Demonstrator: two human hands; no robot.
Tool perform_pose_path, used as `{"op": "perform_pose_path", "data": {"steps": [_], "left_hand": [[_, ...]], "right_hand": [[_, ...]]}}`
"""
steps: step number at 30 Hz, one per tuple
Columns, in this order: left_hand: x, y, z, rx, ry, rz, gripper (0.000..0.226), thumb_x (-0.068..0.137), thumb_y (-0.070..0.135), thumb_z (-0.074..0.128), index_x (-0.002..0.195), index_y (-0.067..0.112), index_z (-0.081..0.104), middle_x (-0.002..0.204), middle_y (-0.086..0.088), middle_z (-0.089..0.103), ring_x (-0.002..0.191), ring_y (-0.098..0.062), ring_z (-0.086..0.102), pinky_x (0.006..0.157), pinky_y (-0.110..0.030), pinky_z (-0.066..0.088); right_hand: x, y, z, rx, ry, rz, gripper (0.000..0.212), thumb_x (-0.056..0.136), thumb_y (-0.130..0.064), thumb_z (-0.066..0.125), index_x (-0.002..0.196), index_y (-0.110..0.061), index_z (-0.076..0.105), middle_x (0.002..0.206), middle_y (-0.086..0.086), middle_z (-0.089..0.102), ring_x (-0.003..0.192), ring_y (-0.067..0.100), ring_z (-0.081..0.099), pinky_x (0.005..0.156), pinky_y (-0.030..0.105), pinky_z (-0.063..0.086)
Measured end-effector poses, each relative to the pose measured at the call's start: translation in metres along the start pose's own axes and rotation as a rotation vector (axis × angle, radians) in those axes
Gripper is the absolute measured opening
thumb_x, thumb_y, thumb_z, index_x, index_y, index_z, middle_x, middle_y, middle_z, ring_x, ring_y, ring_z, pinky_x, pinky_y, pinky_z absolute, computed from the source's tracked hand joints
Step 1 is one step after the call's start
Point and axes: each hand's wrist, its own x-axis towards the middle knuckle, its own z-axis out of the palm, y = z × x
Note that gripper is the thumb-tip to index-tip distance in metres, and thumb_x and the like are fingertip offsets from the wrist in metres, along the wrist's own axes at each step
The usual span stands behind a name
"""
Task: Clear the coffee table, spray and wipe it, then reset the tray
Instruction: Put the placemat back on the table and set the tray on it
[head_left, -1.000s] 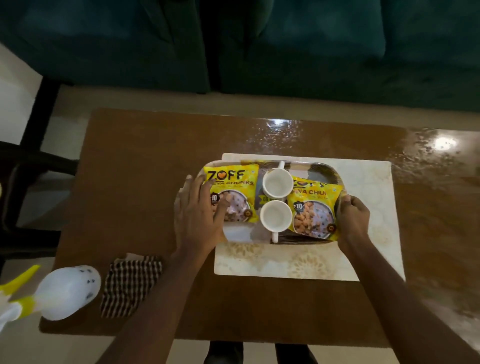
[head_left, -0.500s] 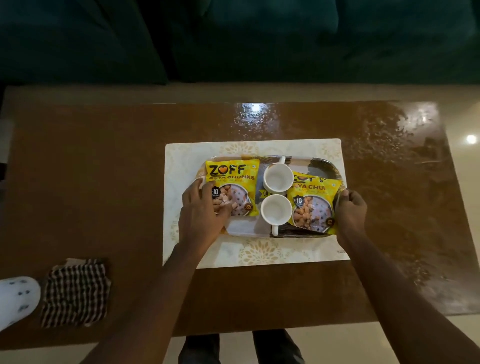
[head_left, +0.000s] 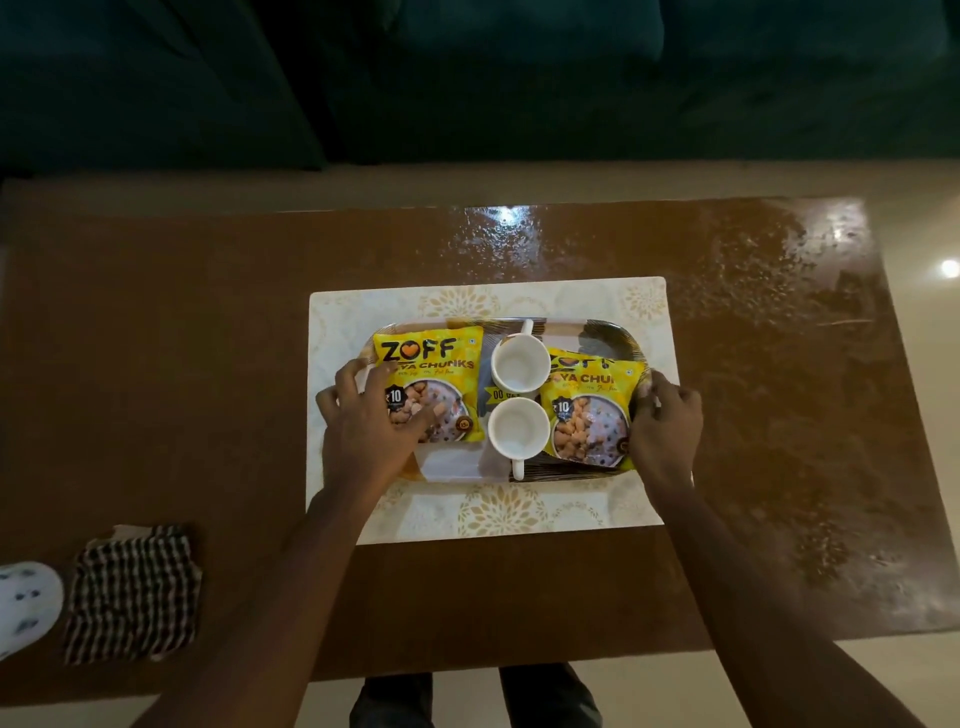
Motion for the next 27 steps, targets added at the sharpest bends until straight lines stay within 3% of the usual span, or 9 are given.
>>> {"op": "perform_pose_path", "data": {"steps": [4,8,12,19,27], "left_hand": [[0.0,0.006,0.002,0.152,0.018,0.119,0.076,0.081,0.067,0.06,0.142,0.024,0.043,0.156,-0.005,0.031,0.143,-0.03,0.026,0.099,-0.06,0.039],[0.006,0.019,0.009,0.253,-0.022,0.358,0.084,0.081,0.076,0.045,0.149,0.027,0.038,0.16,-0.001,0.028,0.149,-0.027,0.021,0.108,-0.054,0.029],[0.008,0.009,0.02,0.283,-0.087,0.347,0.086,0.082,0.08,0.033,0.155,0.033,0.024,0.164,0.003,0.017,0.151,-0.024,0.012,0.113,-0.051,0.025],[0.002,0.003,0.021,0.28,-0.09,0.325,0.089,0.082,0.083,0.023,0.155,0.033,0.022,0.164,0.003,0.015,0.152,-0.024,0.011,0.113,-0.05,0.023],[0.002,-0.003,0.014,0.278,-0.083,0.348,0.089,0.084,0.081,0.031,0.155,0.029,0.023,0.164,0.002,0.015,0.152,-0.022,0.009,0.116,-0.047,0.02]], "right_hand": [[-0.021,-0.026,-0.005,-0.101,0.045,-0.166,0.045,0.101,-0.032,0.047,0.144,-0.018,0.048,0.142,0.013,0.045,0.129,0.031,0.04,0.1,0.045,0.037],[-0.042,-0.036,0.011,-0.254,-0.155,-0.369,0.051,0.102,-0.046,0.036,0.151,-0.03,0.037,0.161,0.002,0.028,0.149,0.024,0.02,0.114,0.047,0.026],[-0.033,-0.034,0.023,-0.305,-0.19,-0.392,0.051,0.104,-0.046,0.028,0.153,-0.035,0.032,0.165,0.0,0.016,0.152,0.024,0.009,0.119,0.05,0.022],[-0.013,-0.04,0.024,-0.345,-0.226,-0.515,0.053,0.104,-0.048,0.026,0.155,-0.034,0.025,0.166,-0.002,0.011,0.153,0.021,0.002,0.122,0.046,0.014],[-0.024,-0.061,0.019,-0.206,-0.204,-0.538,0.039,0.103,-0.044,0.037,0.134,-0.033,0.059,0.154,-0.014,0.04,0.152,0.014,0.011,0.116,0.045,0.014]]}}
